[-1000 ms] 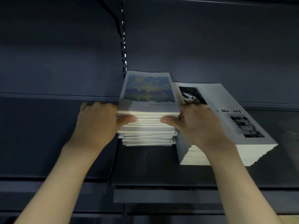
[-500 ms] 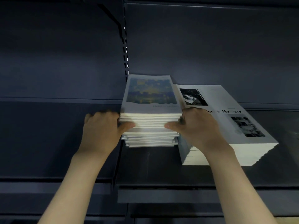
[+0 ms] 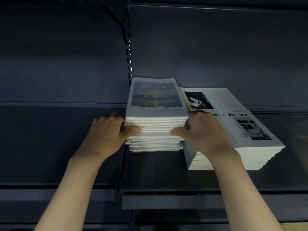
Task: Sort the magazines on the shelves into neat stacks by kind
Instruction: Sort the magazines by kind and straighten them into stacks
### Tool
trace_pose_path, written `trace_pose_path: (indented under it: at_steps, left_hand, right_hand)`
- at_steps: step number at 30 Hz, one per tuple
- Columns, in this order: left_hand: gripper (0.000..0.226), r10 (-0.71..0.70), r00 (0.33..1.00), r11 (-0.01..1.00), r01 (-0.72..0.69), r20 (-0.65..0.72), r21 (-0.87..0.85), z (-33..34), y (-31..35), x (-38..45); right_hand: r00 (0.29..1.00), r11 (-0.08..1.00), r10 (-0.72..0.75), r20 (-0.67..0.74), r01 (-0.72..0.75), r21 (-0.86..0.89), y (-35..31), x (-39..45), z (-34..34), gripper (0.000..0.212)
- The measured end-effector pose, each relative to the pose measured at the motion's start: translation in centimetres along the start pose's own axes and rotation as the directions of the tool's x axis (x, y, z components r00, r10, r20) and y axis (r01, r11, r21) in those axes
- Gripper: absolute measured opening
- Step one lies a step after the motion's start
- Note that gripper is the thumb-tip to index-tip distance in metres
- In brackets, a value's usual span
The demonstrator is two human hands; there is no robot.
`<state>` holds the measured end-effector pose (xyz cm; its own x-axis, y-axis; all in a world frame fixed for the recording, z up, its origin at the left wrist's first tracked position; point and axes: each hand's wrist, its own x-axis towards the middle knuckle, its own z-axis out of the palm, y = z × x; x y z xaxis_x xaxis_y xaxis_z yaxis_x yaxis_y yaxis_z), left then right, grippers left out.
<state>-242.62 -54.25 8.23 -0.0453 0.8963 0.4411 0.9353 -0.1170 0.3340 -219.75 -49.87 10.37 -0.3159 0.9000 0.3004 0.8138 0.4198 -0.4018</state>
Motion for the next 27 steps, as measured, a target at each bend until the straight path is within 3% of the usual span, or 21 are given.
trace_pose_path:
  at_steps: [3, 7, 14, 19, 23, 27]
  left_hand:
    - [0.085, 0.023, 0.999, 0.999, -0.022, 0.04, -0.035, -0.4, 0.0, 0.1]
    - [0.055, 0.027, 1.0, 1.0, -0.027, 0.0, -0.004, -0.3, 0.3, 0.1]
    - [0.05, 0.077, 0.996, 0.981, -0.083, 0.04, 0.173, -0.4, 1.0, 0.2]
    - [0.046, 0.059, 0.997, 0.996, -0.062, 0.05, 0.068, -0.4, 0.6, 0.1]
    - [0.047, -0.002, 0.987, 0.996, 0.017, 0.162, -0.089, -0.8, -0.1, 0.0]
    - [0.036, -0.065, 0.988, 0.988, 0.083, 0.14, -0.133, -0.8, -0.5, -0.6]
  right_hand:
    - [1.0, 0.999, 0.005, 0.016, -0.004, -0.035, -0.1, 0.2, 0.1, 0.049]
    - [1.0, 1.0, 0.017, 0.014, -0.017, -0.008, -0.1, 0.2, 0.1, 0.047]
    - [0.998, 0.998, 0.054, 0.014, -0.055, 0.022, 0.4, 0.6, 0.5, 0.043]
    - [0.999, 0.999, 0.033, -0.009, -0.033, -0.001, 0.4, 0.6, 0.6, 0.041]
    - [0.999, 0.997, 0.05, 0.004, -0.051, 0.057, 0.2, 0.4, 0.5, 0.034]
    - [0.999, 0.993, 0.035, -0.002, -0.034, 0.114, 0.4, 0.3, -0.1, 0.037]
